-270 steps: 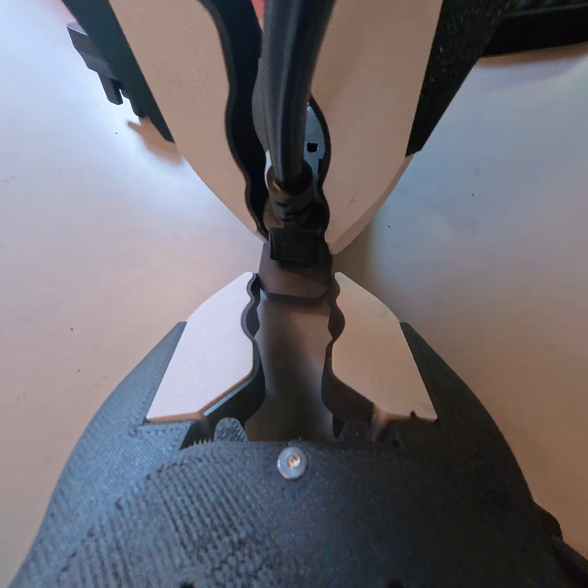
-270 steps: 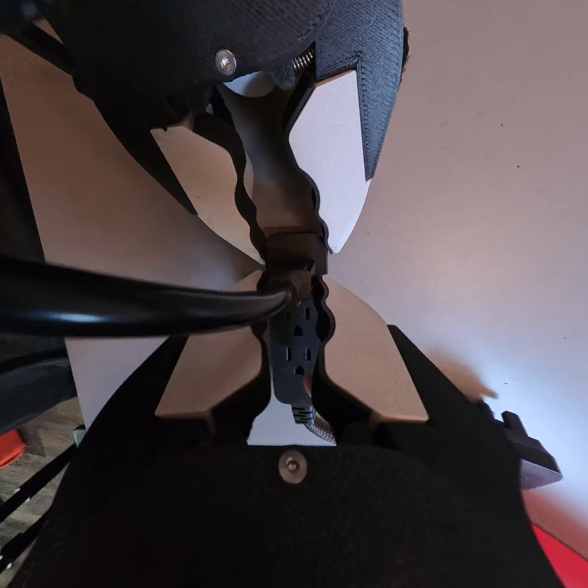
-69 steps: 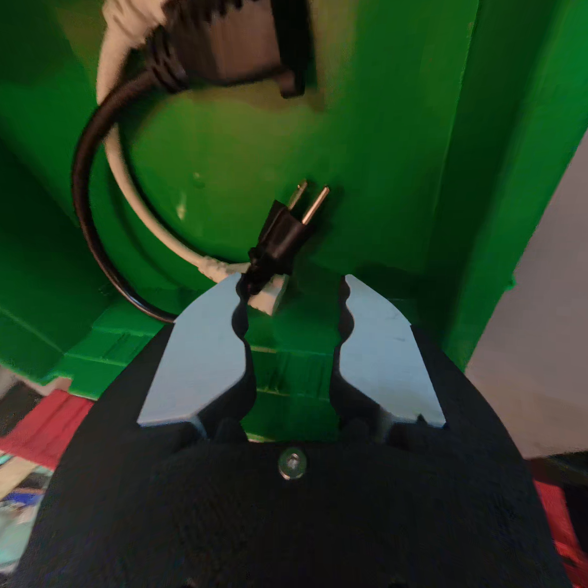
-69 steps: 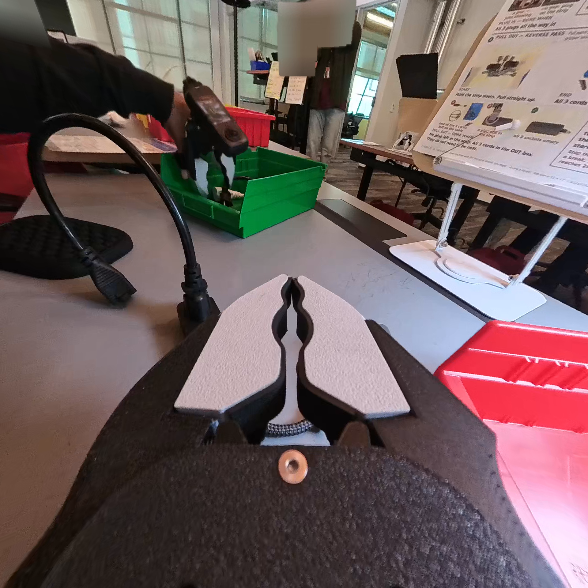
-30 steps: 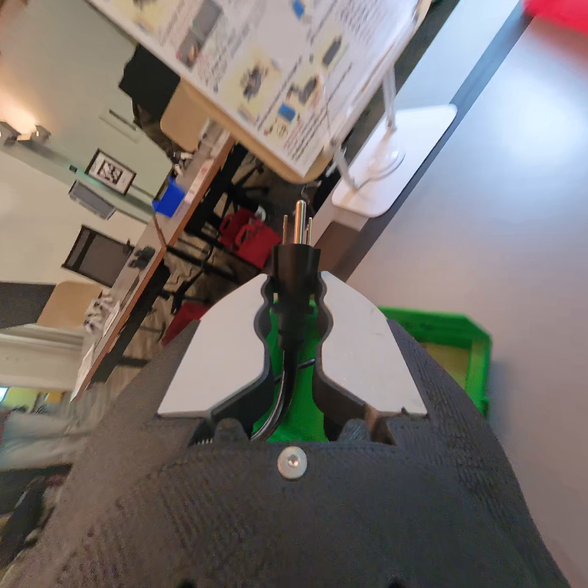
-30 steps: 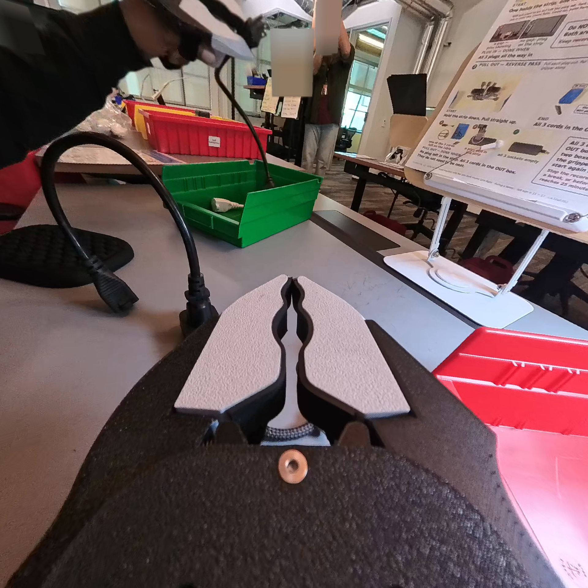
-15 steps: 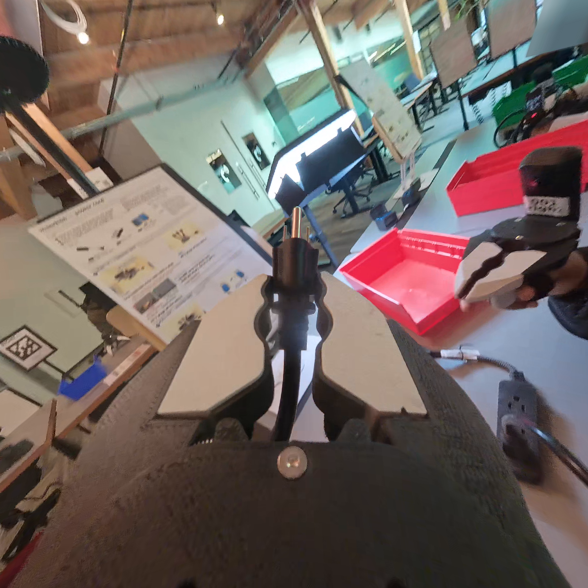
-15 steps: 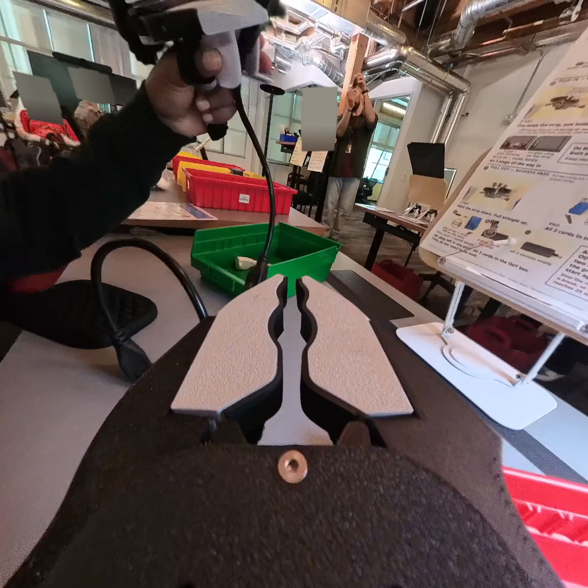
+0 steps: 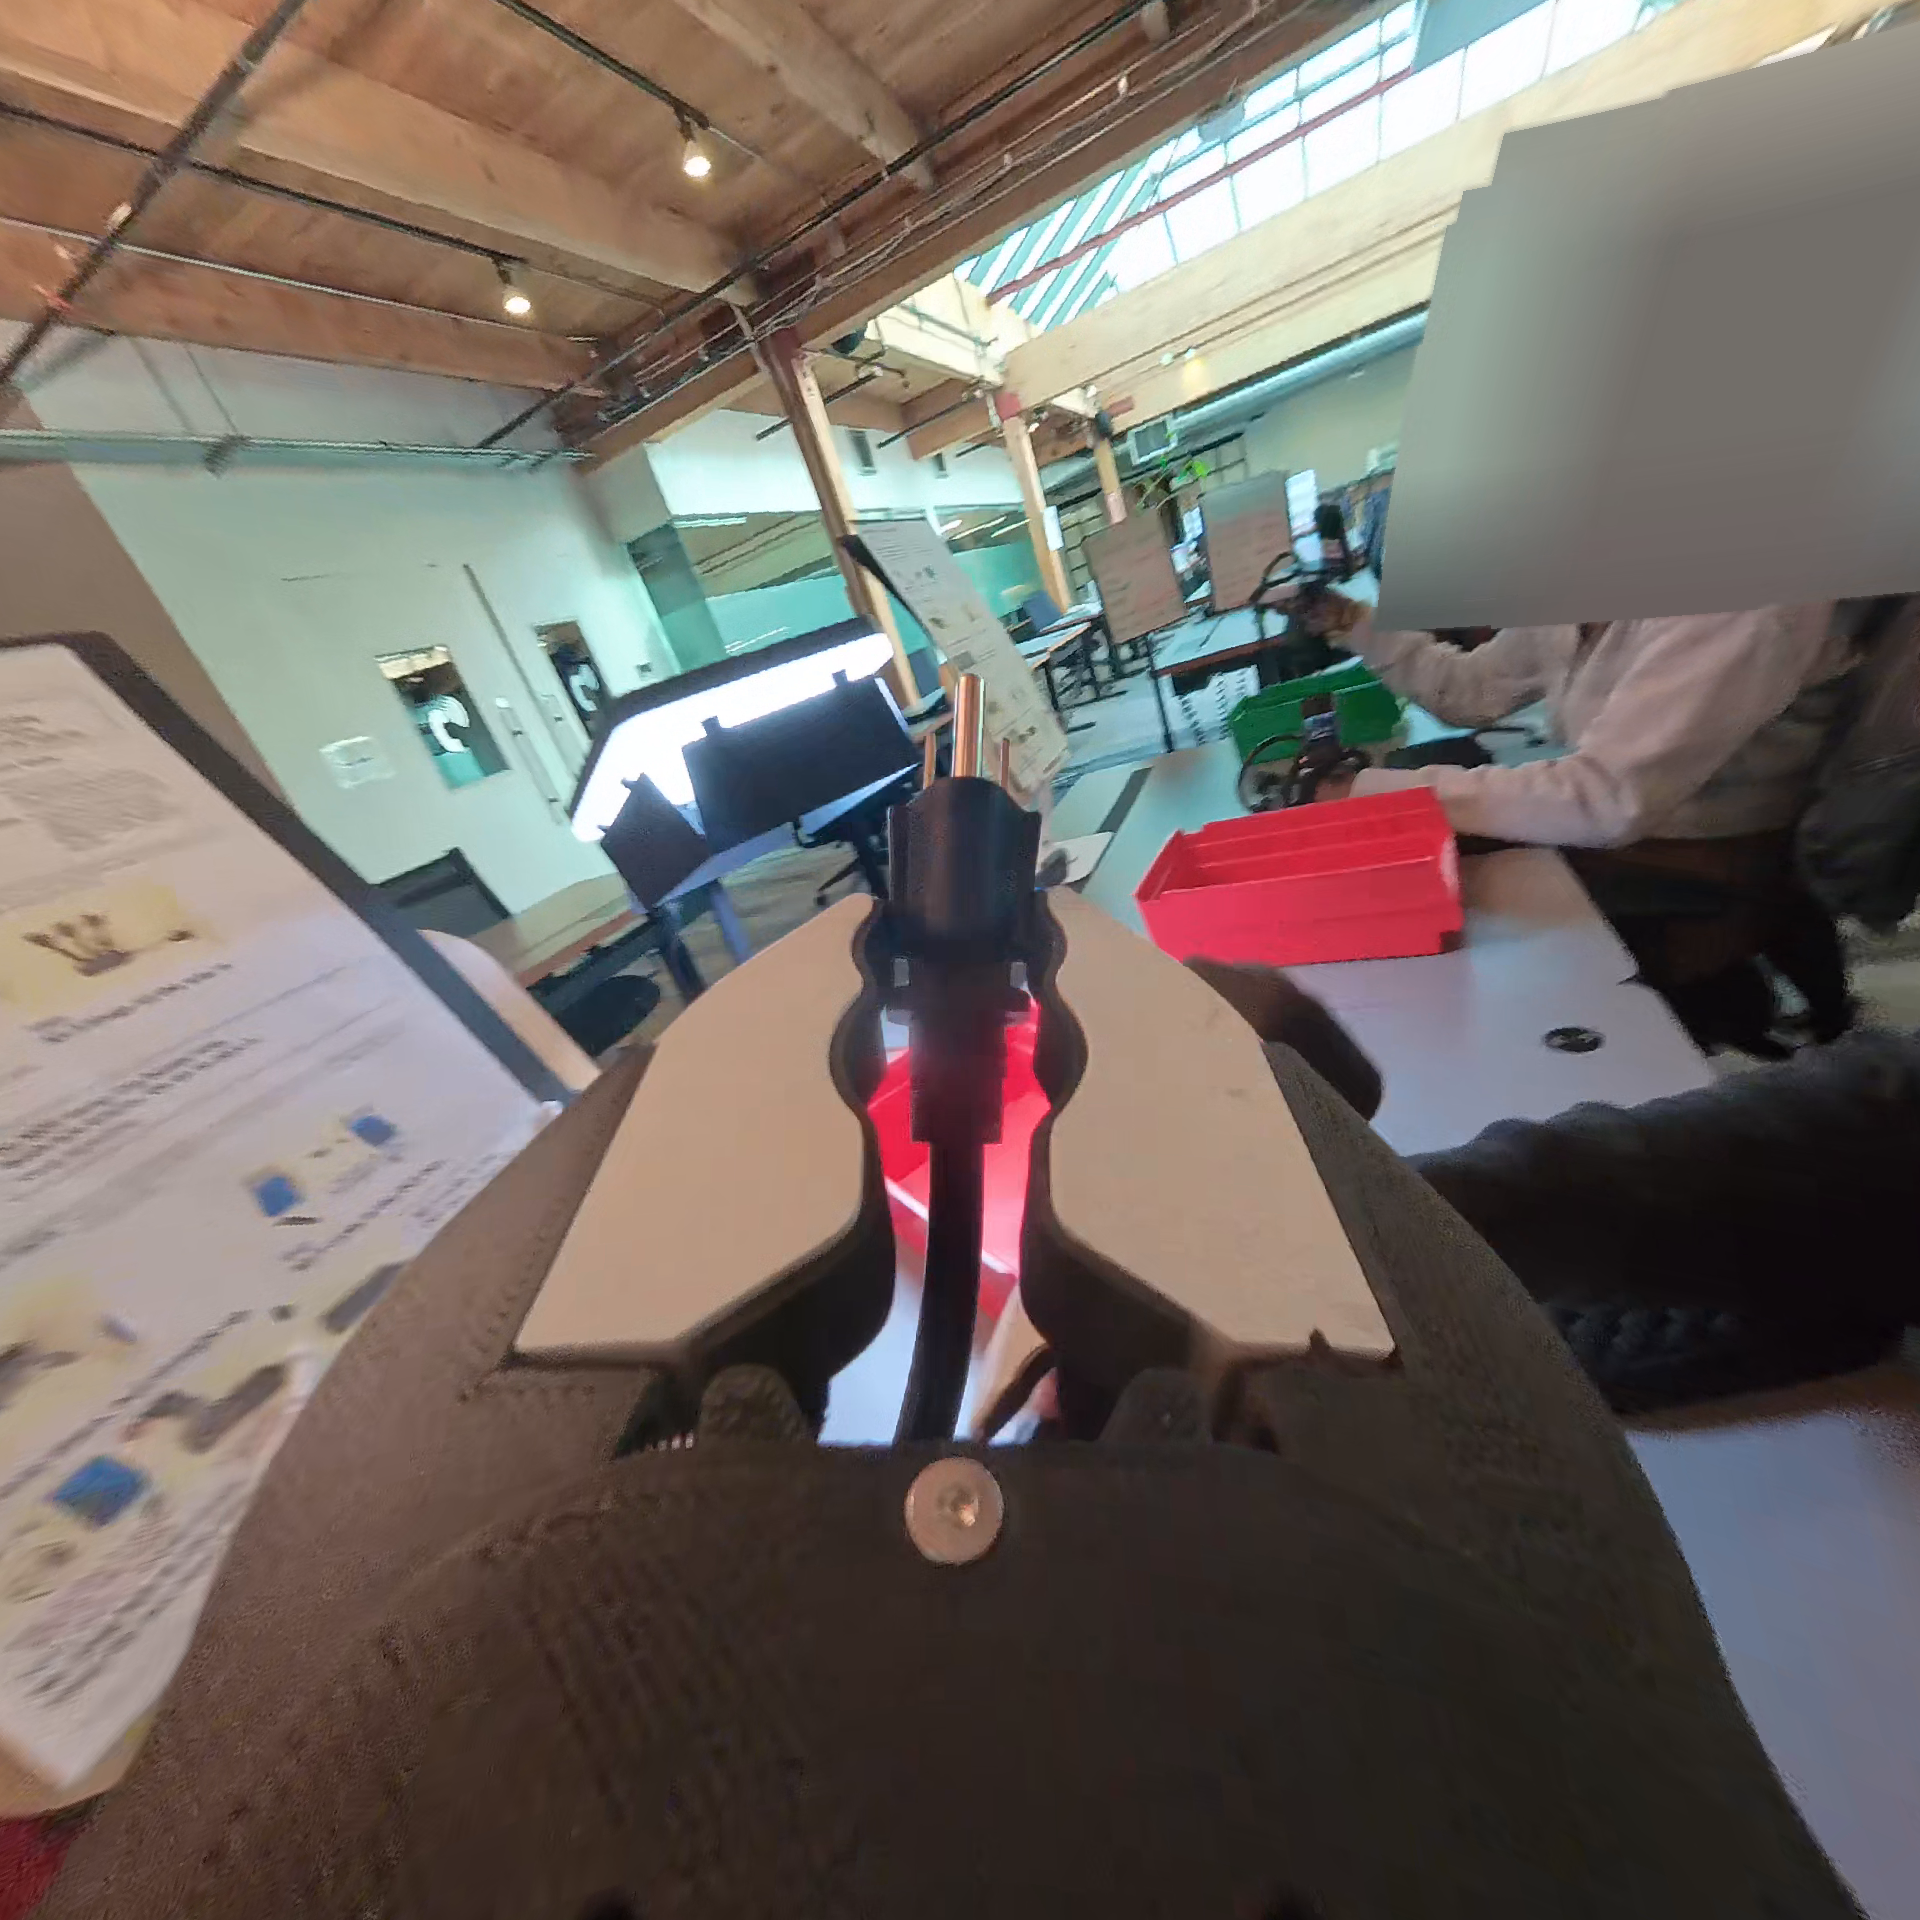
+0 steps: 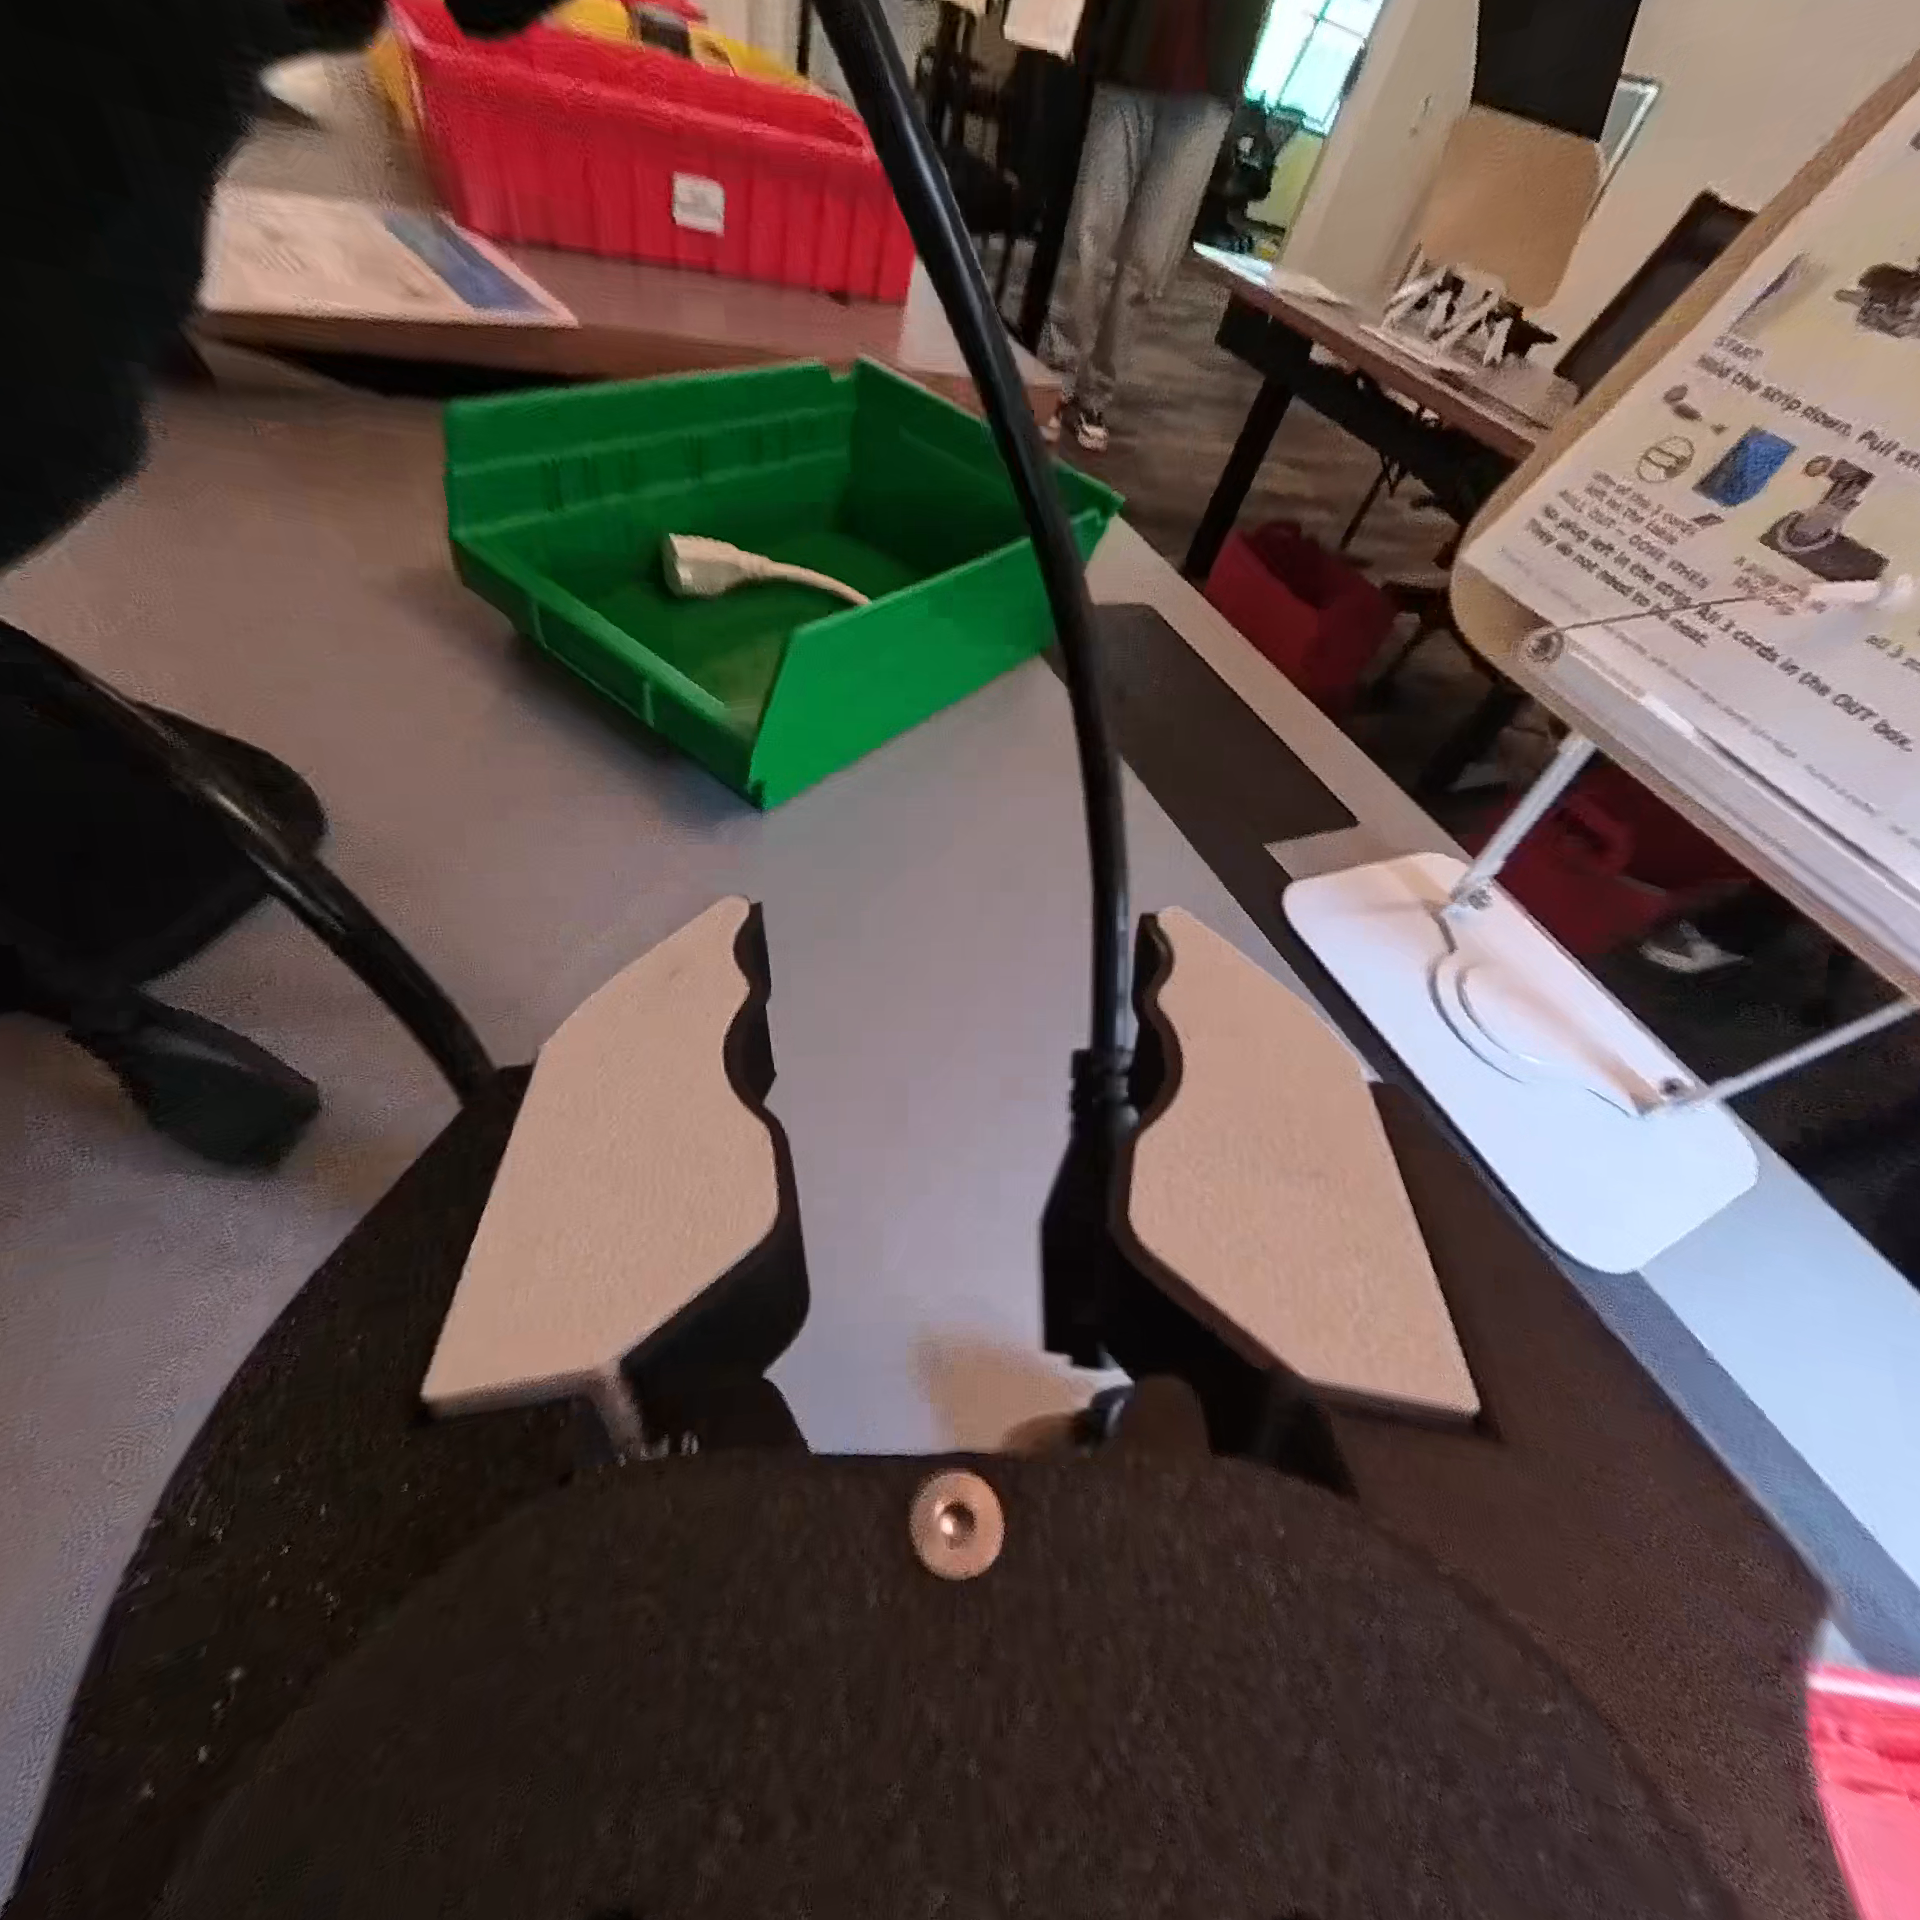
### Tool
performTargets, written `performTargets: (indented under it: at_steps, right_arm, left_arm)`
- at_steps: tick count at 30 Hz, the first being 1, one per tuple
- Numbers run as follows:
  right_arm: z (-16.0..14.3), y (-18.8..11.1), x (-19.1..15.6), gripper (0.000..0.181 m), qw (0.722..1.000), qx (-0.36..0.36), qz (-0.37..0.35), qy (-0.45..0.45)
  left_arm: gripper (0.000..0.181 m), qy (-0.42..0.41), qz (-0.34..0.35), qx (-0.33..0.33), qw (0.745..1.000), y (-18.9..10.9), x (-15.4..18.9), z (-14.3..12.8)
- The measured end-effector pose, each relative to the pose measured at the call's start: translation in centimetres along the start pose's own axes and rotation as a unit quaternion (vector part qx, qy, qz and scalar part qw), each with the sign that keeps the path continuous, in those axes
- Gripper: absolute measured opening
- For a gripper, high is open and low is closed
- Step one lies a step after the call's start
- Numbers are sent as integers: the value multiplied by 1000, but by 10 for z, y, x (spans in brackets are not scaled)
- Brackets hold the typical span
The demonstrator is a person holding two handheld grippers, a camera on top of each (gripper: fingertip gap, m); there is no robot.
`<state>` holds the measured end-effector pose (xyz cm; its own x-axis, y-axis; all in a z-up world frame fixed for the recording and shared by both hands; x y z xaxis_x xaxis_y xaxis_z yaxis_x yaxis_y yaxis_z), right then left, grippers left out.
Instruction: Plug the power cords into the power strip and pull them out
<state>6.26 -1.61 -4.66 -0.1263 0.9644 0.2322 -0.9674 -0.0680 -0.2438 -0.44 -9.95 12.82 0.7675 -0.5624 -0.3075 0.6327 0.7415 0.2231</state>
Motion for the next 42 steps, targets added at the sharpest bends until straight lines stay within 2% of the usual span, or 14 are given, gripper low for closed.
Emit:
performTargets:
  at_steps: [4, 7, 9, 12, 14, 16, 18, 21, 23, 26, 31, 34, 37, 42]
  right_arm:
    - [-23, 14, 2, 57, 999, -43, -5, -11]
    - [-30, 17, -4, 41, 998, -44, 39, 5]
    - [-28, 16, -10, 38, 997, -22, 75, 22]
    - [-18, 13, -17, 50, 986, 6, 144, 87]
    - [-11, 11, -22, 64, 966, 30, 206, 157]
    - [-10, 10, -25, 67, 943, 45, 256, 210]
    - [-14, 12, -24, 63, 942, 42, 252, 219]
    - [-28, 22, -29, 46, 974, -48, 182, 123]
    - [-32, 24, -34, 9, 982, -79, 150, 80]
    - [-29, 17, -33, 6, 980, -69, 169, 79]
    - [-31, -6, -30, 6, 962, -84, 232, 112]
    - [-42, -22, -31, 6, 952, -121, 259, 110]
    - [-57, -31, -34, 6, 942, -168, 266, 121]
    - [-78, -49, -26, 6, 929, -284, 210, 108]
  left_arm:
    - [25, -57, -26, 34, 997, 5, 12, -12]
    - [25, -83, -42, 61, 994, 2, 17, -15]
    - [25, -91, -47, 80, 992, -2, 17, -15]
    - [25, -107, -56, 110, 987, -9, 17, -13]
    - [25, -106, -56, 124, 985, -13, 17, -11]
    - [25, -110, -56, 141, 982, -17, 18, -9]
    - [25, -122, -59, 158, 978, -21, 20, -6]
    - [25, -147, -60, 180, 971, -24, 23, -5]
    - [24, -154, -59, 191, 968, -27, 24, -3]
    - [24, -162, -57, 196, 965, -34, 21, 0]
    - [25, -128, -3, 148, 981, -52, 4, -10]
    - [26, -134, -3, 91, 987, -63, -5, -27]
    - [27, -144, 4, 18, 989, -72, -11, -55]
    - [28, -168, 25, -75, 983, -86, -11, -107]
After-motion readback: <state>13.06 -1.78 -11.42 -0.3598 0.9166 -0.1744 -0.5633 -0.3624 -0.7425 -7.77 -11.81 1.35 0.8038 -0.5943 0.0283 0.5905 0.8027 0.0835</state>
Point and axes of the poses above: each gripper's, where its closed fingertips meet, y out along the fingers, z out of its top, x = y × z across the jaws, the point moved 6 cm from there along -y, back along the fingers, and after that the axes turned 3 degrees about x, right-handed, at the moved point
